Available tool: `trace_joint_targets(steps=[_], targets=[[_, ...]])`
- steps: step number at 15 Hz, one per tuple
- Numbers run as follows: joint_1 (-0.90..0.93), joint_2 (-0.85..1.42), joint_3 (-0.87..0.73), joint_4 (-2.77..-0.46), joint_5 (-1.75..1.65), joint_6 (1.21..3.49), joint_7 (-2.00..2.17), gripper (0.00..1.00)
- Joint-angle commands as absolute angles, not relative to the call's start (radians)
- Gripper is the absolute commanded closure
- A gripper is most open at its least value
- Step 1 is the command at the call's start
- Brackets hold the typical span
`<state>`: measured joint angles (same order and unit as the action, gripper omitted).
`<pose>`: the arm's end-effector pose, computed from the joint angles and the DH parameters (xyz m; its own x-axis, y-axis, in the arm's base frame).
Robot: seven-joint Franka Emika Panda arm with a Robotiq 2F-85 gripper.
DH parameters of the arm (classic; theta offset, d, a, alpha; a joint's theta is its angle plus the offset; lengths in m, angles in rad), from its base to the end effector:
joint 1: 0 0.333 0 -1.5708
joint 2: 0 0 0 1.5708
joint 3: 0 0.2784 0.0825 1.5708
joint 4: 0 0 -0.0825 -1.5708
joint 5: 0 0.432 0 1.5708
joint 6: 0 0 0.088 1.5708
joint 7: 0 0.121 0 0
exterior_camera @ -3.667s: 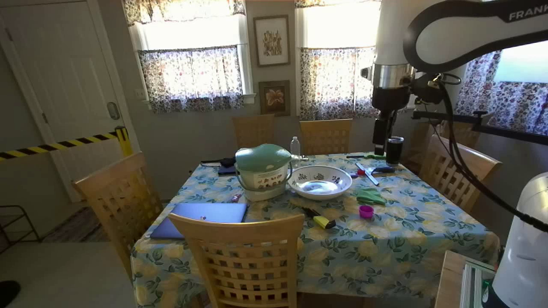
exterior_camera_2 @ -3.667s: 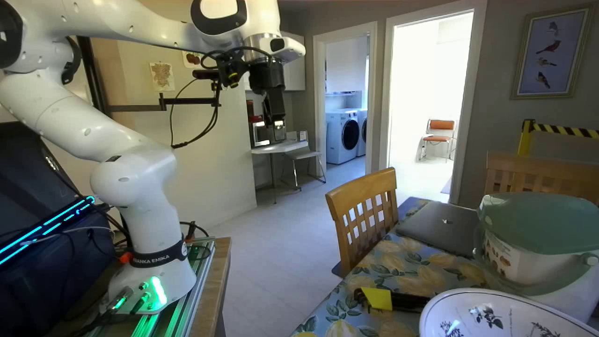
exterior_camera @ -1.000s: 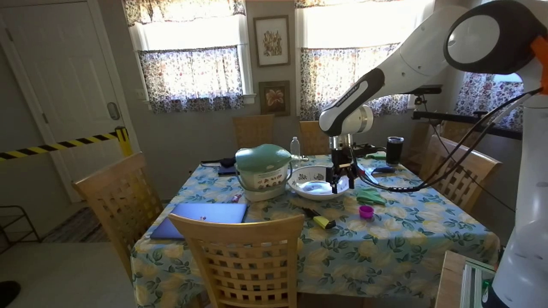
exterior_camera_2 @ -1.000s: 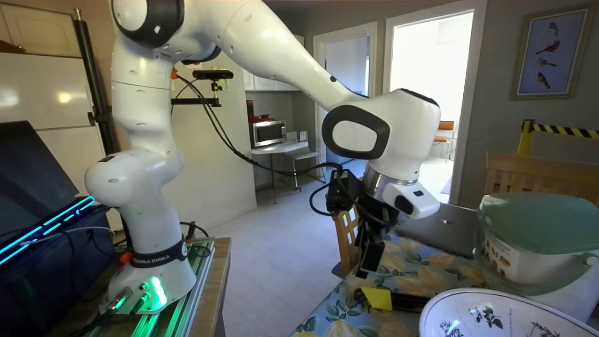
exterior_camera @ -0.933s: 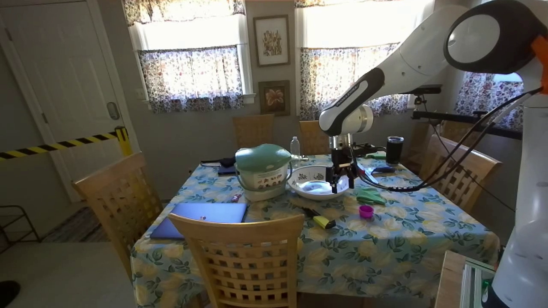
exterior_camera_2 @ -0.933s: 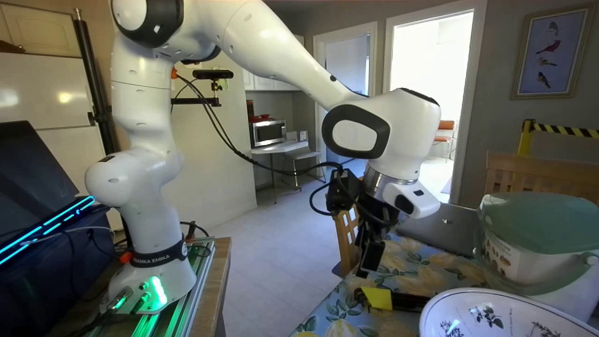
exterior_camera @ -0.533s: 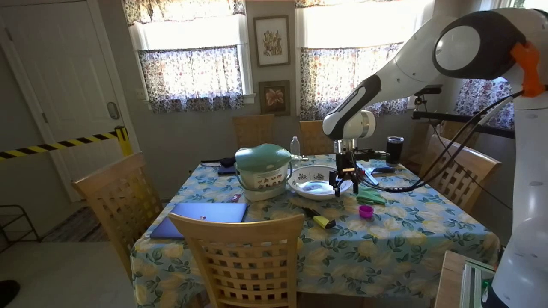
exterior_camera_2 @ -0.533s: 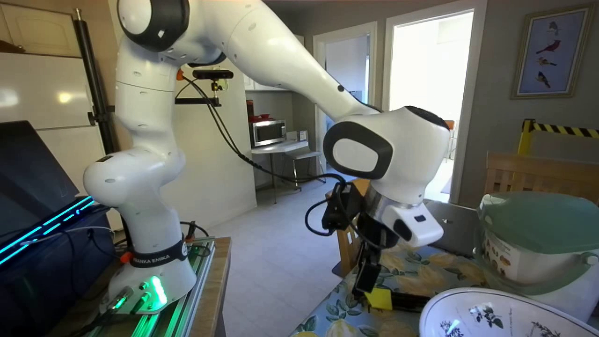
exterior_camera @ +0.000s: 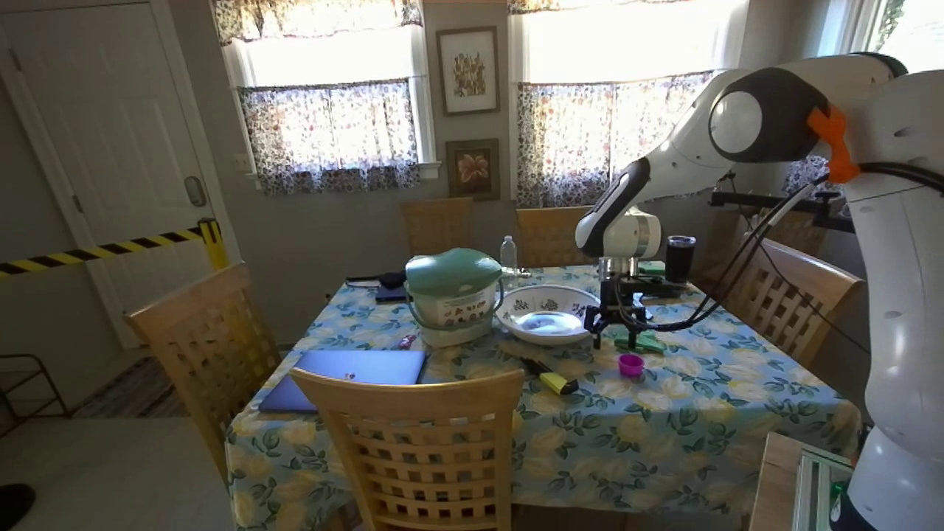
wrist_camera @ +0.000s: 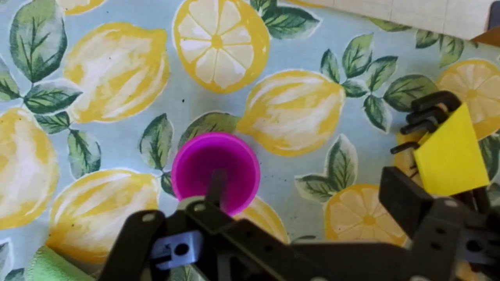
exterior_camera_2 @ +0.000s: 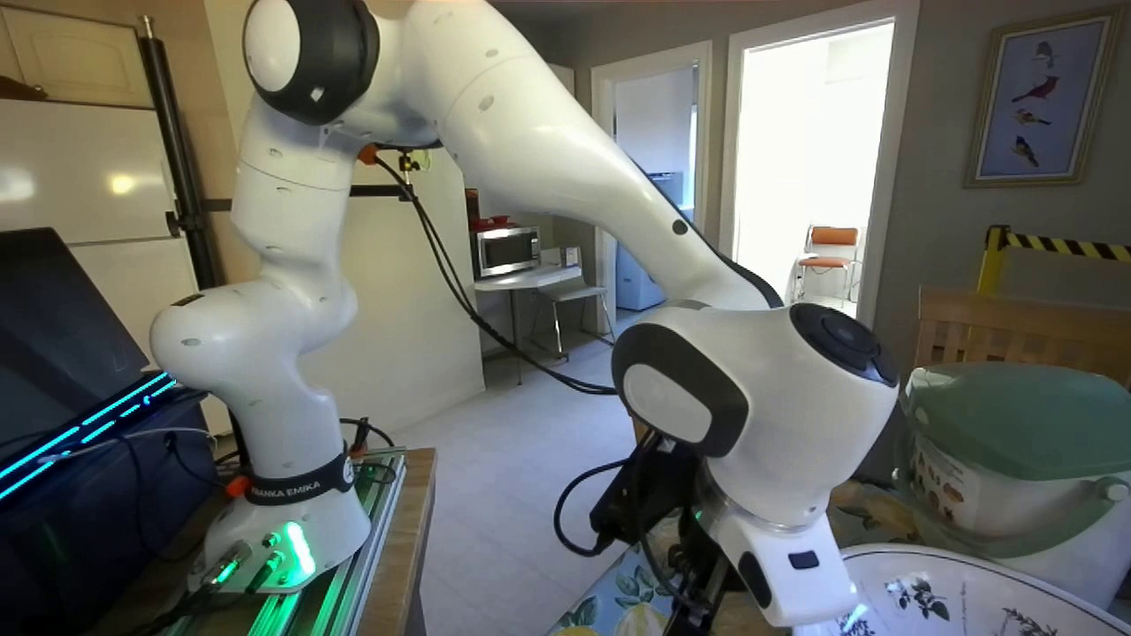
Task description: Put the pink lid in the bowl
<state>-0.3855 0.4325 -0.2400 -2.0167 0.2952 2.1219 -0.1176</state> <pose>0.4751 -0.3317 0.1357 0.7449 -0.5979 -0.2960 -0.6511 -0.7482 -0.1275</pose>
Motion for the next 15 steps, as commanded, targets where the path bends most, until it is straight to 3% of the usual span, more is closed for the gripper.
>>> trace_joint_targets(steps=[1, 11, 15], targets=[[-0.405, 0.465, -0.233, -1.982, 0.344, 2.16, -0.076, 0.0], [-0.389, 0.516, -0.21, -1.996, 0.335, 2.251, 0.001, 0.0], [-0.382, 0.532, -0.207, -1.996, 0.329, 2.257, 0.022, 0.22]])
